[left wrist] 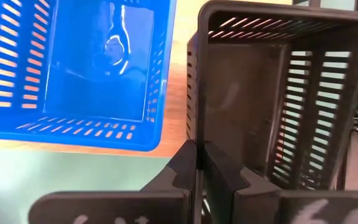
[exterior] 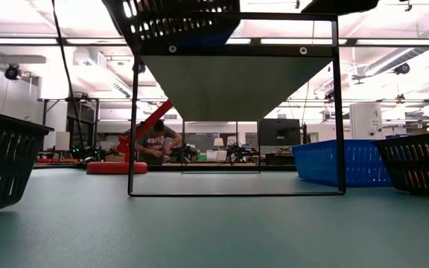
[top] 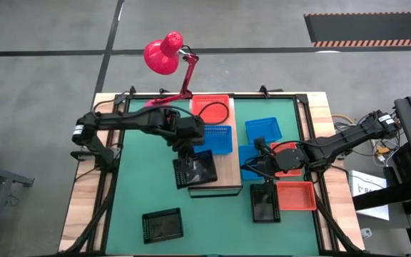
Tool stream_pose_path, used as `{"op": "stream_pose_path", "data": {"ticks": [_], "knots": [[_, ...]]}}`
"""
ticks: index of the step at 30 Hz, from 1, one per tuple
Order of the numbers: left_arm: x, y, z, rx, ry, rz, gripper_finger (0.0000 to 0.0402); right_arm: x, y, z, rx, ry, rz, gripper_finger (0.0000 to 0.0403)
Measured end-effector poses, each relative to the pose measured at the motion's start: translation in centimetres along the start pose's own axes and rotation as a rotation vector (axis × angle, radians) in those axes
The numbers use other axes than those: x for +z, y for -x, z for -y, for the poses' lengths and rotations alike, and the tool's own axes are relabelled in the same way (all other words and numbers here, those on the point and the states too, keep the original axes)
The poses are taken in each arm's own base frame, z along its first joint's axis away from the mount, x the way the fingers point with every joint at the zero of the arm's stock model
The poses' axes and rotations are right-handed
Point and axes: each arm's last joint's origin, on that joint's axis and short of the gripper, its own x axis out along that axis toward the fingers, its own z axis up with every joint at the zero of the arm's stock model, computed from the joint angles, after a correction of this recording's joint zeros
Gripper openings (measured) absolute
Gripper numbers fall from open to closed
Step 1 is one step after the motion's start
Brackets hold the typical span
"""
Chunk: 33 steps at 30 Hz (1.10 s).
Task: Stack baskets on shelf by color
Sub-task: Put the top left black bin on the shelf
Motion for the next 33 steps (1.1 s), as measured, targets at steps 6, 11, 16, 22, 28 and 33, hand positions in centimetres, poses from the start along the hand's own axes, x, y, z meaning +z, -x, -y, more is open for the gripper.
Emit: {"op": "stream_pose_path", "data": {"ticks": [6, 11, 16, 22, 28, 33], "knots": [[0.3, -1.2, -0.1, 0.003, -0.022, -0.022, 0.0001, 0.0, 0.0, 0.0, 0.0, 0.001, -0.001, 0.0009], [0.6, -1.9, -0.1, 0.006, -0.047, -0.039, 0.0023, 0.0, 0.0, 0.0, 0.001, 0.001, -0.002, 0.0009], [0.6, -2.2, -0.2, 0.007, -0.062, -0.042, 0.0057, 0.0, 0.0, 0.0, 0.001, 0.002, -0.004, 0.0009], [0.6, -0.9, -0.1, 0.01, -0.066, -0.011, 0.0083, -0.1, 0.0, 0.0, 0.002, 0.002, -0.006, 0.0009], [-1.3, 2.6, 0.8, 0.003, -0.064, -0.016, 0.0084, -0.1, 0.0, 0.0, 0.002, -0.001, -0.006, 0.0009], [-5.0, 4.7, 1.7, 0.039, -0.013, -0.142, 0.0082, -0.1, 0.0, 0.0, 0.002, -0.001, -0.007, 0.0009]]}}
